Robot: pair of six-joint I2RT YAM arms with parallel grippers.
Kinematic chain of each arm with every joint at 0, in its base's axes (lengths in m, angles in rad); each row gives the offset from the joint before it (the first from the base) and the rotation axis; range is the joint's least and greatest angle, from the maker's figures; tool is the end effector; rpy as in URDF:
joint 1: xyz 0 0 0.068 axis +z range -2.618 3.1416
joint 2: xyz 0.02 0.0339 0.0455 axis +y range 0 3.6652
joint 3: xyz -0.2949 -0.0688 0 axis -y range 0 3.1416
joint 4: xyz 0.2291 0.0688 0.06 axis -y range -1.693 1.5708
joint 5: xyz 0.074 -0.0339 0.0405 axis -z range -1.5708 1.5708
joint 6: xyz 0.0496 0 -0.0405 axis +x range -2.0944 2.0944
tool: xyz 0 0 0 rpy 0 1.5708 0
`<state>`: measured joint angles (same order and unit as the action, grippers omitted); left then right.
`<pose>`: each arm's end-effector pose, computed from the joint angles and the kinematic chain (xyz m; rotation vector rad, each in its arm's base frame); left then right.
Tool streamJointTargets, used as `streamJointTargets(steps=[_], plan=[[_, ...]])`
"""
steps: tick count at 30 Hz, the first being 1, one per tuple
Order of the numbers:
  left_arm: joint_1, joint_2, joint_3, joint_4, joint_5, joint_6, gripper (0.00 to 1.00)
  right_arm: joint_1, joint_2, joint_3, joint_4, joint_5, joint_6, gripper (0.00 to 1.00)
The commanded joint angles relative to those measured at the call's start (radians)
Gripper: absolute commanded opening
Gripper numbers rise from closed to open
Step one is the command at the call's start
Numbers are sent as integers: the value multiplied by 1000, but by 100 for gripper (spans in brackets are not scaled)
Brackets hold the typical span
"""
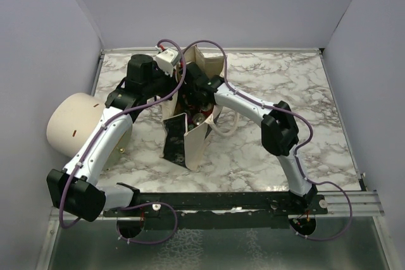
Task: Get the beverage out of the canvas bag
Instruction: Adjust the canvas bag at the center of the board, then take out the drink from the canvas bag.
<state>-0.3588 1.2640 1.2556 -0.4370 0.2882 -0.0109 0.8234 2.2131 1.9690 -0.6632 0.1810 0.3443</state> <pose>0.2481 -0.1081 0.4003 0.5336 1.9646 -0.5242 0.3526 0.3673 0.2557 -0.5126 2.4252 0.2829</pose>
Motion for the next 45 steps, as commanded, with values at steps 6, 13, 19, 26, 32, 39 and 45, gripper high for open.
streamJointTargets(steps=[6,13,19,26,32,39,45], plan=[[-7,-58,-9,87,31,29,0,8,87,42,-25,25,5,77],[-6,-64,-13,86,21,33,0,8,104,57,-20,-2,-2,67],[-6,-66,-12,75,-9,37,0,8,74,68,-3,-25,-24,53],[-7,-68,-13,72,-47,33,0,8,38,141,-6,-36,-63,33],[-7,-71,-17,73,-64,28,0,8,-4,165,-6,-36,-114,20],[-6,-68,-19,87,-72,28,0,8,-52,182,-37,-23,-143,11],[-7,-74,-30,97,-84,33,0,8,-100,203,-36,-17,-166,2]])
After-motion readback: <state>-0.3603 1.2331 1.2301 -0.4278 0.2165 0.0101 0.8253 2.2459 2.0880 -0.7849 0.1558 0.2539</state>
